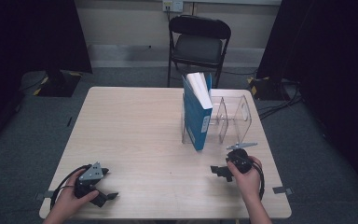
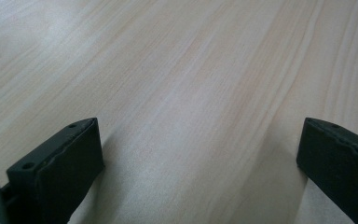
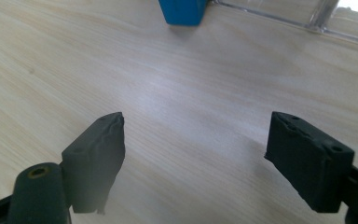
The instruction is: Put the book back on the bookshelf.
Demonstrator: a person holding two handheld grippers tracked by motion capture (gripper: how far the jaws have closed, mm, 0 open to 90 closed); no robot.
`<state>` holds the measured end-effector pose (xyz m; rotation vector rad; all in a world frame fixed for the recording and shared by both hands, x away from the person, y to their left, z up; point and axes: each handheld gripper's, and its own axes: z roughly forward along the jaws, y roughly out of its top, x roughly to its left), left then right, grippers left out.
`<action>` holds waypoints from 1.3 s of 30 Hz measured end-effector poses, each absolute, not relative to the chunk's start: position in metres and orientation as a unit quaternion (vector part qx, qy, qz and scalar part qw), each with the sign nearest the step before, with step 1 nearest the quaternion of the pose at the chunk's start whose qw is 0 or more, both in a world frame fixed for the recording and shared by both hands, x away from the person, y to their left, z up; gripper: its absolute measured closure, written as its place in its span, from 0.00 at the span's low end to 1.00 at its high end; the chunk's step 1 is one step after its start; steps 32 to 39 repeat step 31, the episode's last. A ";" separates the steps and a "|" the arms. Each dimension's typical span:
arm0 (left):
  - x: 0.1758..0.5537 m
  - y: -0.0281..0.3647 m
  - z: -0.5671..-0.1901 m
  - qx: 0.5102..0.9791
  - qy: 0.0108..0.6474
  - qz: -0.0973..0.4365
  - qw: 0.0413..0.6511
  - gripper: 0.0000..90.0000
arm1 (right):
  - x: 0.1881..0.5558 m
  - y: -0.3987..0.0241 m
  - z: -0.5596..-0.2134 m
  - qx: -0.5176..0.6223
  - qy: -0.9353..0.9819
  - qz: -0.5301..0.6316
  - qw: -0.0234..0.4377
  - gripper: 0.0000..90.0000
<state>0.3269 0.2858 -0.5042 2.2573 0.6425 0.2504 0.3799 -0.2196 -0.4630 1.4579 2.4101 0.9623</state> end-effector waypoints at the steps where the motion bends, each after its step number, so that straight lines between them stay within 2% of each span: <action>1: 0.327 0.286 -0.504 0.884 0.252 0.098 0.381 0.00 | 0.379 -0.220 -0.464 0.488 0.808 0.319 0.083 0.21; 12: 0.327 0.286 -0.504 0.884 0.252 0.098 0.381 0.00 | 0.373 -0.225 -0.481 0.480 0.818 0.298 0.109 0.21; 23: 0.327 0.286 -0.504 0.884 0.252 0.098 0.381 0.00 | 0.358 -0.229 -0.494 0.451 0.813 0.320 0.184 0.18; 39: 0.327 0.286 -0.504 0.883 0.254 0.098 0.381 0.00 | 0.356 -0.234 -0.500 0.441 0.803 0.351 0.193 0.15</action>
